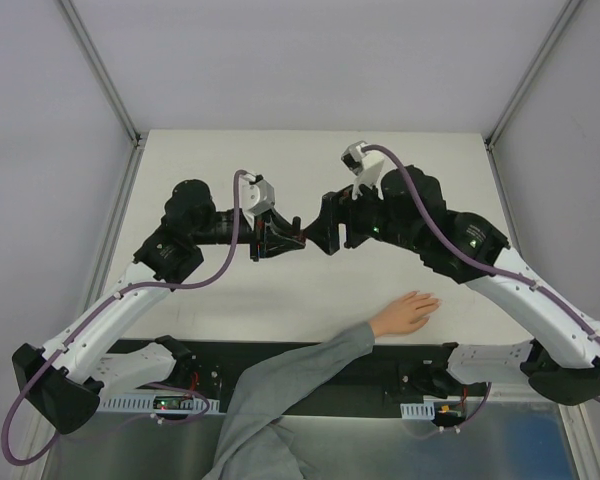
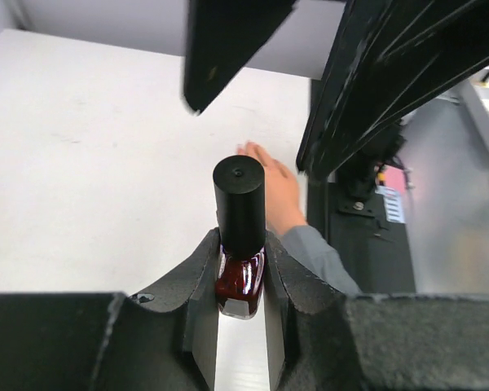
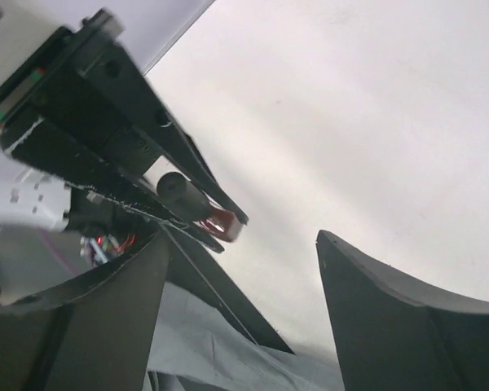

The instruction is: Paint the nails

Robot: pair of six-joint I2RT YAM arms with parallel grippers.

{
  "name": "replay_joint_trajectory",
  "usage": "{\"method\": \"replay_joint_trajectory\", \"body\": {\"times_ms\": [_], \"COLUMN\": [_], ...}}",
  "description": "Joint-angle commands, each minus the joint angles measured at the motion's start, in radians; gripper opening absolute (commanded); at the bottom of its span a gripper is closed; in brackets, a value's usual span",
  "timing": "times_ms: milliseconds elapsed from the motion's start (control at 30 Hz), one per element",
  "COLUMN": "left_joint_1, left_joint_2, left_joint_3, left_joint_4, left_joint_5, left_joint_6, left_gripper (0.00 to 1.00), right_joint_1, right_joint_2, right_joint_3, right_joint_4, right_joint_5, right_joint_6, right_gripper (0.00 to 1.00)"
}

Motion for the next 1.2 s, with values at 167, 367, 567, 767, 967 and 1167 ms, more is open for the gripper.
{"method": "replay_joint_trajectory", "body": {"times_ms": [167, 367, 567, 767, 967, 1167], "left_joint_1": [0.002, -0.001, -0.007, -0.008, -0.008, -0.002], "left_joint_2": [-0.016, -0.014, -0.022, -0.016, 0.002, 0.056], "left_joint_3": [0.012, 0.015, 0.013, 0.021, 0.051, 0.005], "left_joint_4": [0.014, 0.012, 0.012, 0.012, 0.018, 0.436], "left_joint_5": [-0.241, -0.235, -0.252, -0.226, 0.067, 0.458], "left_joint_6": [0.042, 0.036, 0.036, 0.025, 0.013, -0.391], "left_gripper": [0.00, 0.00, 0.00, 0.00, 0.00, 0.00], "right_joint_1": [0.087, 0.121, 0.144, 0.151, 0.051, -0.013], "right_joint_2": [0.073, 0.176, 0.233, 0.250, 0.112, 0.072], "right_joint_3": [0.152, 0.235, 0.255, 0.232, 0.038, 0.012], "right_joint_4": [-0.004, -0.007, -0.016, -0.022, 0.120, 0.078], "right_joint_5": [0.376, 0.430, 0.459, 0.444, -0.424, -0.644], "right_joint_6": [0.152, 0.148, 0.142, 0.109, -0.292, -0.325], "right_gripper": [0.68, 0.66, 0.44, 0.24, 0.00, 0.00]}}
